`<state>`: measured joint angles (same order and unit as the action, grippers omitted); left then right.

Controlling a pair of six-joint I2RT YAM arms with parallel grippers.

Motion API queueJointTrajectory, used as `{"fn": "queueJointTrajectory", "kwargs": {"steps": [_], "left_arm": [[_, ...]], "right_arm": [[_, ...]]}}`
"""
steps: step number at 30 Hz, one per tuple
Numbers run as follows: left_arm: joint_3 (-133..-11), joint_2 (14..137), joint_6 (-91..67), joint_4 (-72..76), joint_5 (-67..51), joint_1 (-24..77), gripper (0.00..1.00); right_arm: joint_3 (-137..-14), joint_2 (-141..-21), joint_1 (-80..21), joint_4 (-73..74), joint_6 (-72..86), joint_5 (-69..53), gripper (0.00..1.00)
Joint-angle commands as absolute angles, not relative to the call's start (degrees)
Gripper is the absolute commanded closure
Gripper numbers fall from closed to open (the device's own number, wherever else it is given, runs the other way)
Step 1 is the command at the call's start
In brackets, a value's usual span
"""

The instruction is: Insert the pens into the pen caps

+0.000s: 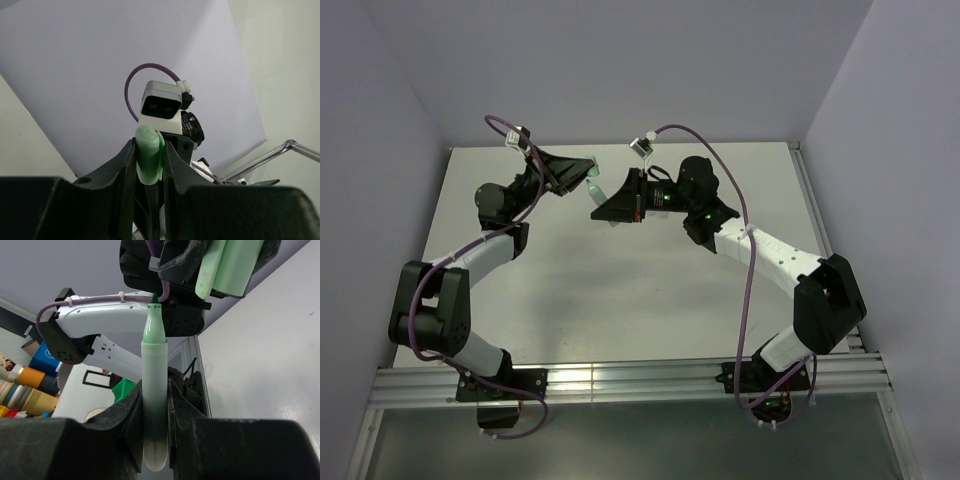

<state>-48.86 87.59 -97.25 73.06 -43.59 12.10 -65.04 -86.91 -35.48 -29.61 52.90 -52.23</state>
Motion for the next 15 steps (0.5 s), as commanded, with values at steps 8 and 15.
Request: {"fn": "queueJointTrajectory", "kwargs": {"steps": [8,15], "left_arm": [[-50.5,83.7,-98.5,86.9,-42.5,12.4,1.0],[-48.0,81.5,-97.9,87.0,-42.5,12.6,1.0]], "right_arm": [[-64.2,-85.1,-35.4,-33.7,54.7,-53.6,1.0],[-64.1,-84.1,-35.2,-33.4,54.4,-53.3,1.0]]}}
